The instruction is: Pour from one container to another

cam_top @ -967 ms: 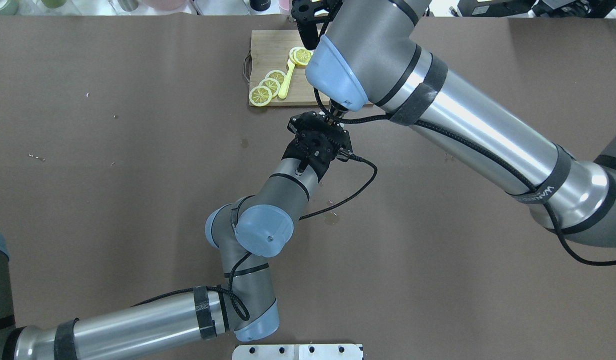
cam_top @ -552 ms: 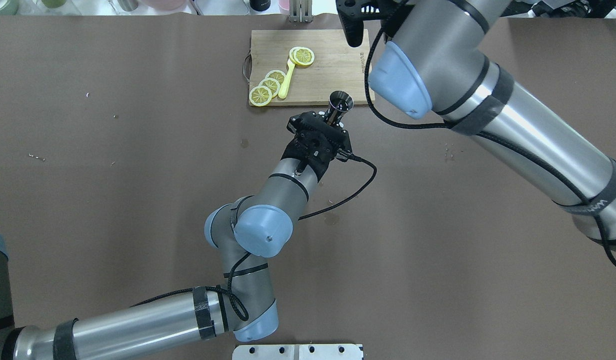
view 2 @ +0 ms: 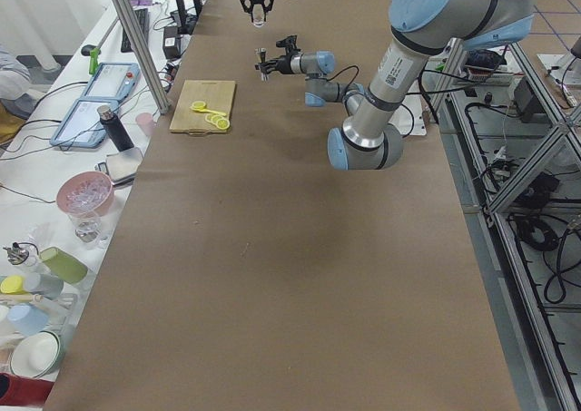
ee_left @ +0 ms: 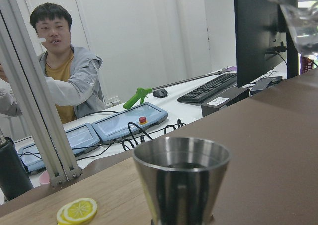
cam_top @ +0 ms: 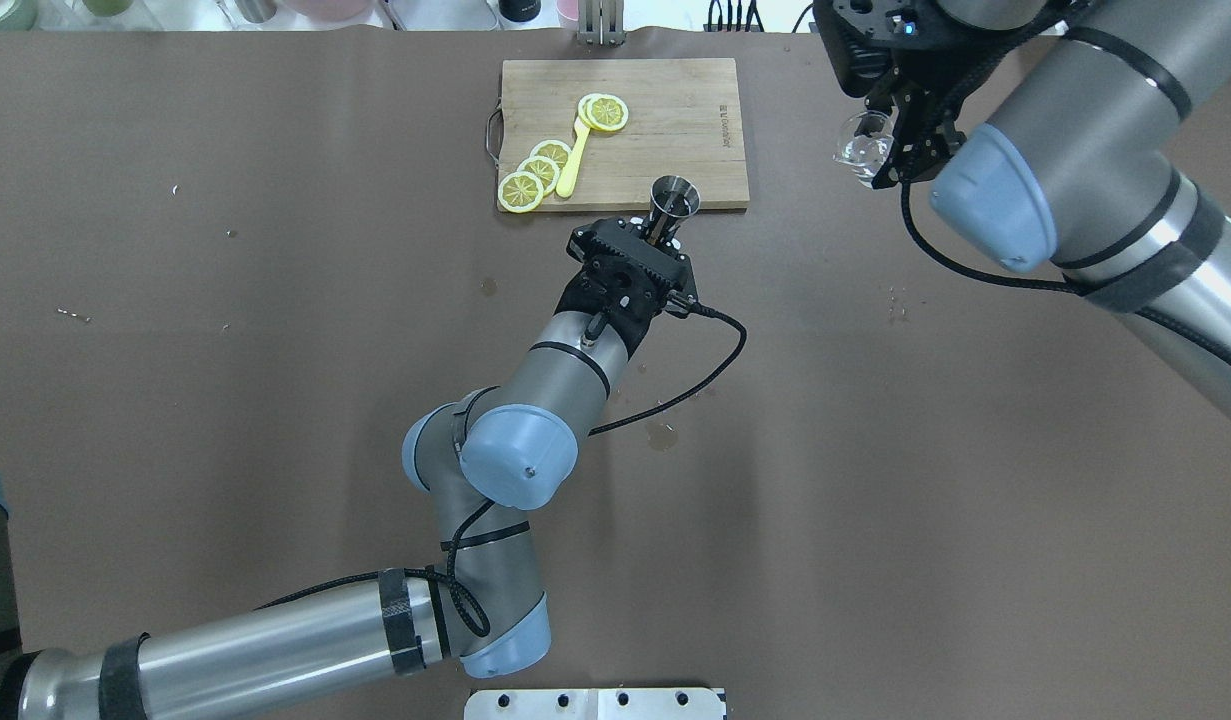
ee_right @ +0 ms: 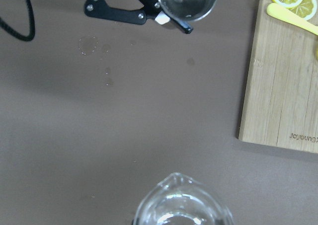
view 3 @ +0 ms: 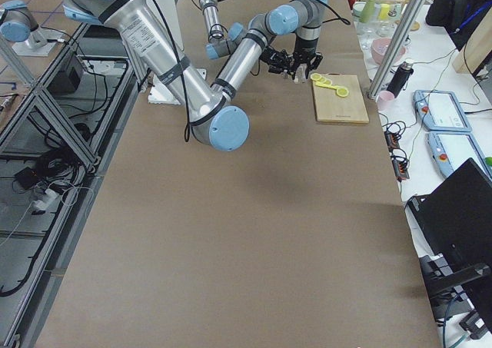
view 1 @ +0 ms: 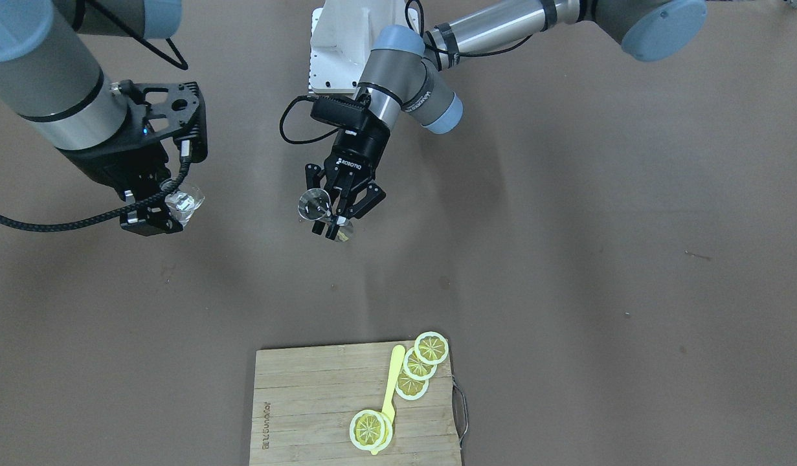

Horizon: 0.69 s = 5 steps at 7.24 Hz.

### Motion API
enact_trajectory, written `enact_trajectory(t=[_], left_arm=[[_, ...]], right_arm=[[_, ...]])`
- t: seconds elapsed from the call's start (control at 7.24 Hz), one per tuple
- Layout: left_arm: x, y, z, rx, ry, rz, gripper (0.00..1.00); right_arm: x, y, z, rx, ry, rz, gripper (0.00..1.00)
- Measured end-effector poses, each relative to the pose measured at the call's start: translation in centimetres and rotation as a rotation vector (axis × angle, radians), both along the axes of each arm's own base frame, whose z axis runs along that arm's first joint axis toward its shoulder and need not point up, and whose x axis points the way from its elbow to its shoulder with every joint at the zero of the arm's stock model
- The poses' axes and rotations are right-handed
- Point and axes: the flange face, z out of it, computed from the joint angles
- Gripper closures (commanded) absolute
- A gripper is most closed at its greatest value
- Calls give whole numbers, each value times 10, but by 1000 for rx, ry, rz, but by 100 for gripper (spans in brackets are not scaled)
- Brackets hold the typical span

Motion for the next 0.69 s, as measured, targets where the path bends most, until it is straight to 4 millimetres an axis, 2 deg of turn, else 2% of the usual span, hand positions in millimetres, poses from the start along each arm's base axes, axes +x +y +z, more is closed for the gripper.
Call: enact_trajectory(t=[0.14,0.28,0.41,0.69], left_arm=[[-29,-3,26,1,3,-16,100],[-68,0,59,7,17,-31,100],[-106,6,98,14,33,-42,100],[-166,19,179,41,39,-62,100]], right_arm=[[13,1,16,-4,-44,12,100],[20,4,32,-12,-81,16,100],[23,8,49,-17,-114,22,100],[28,20,85,-28,-186,24,100]])
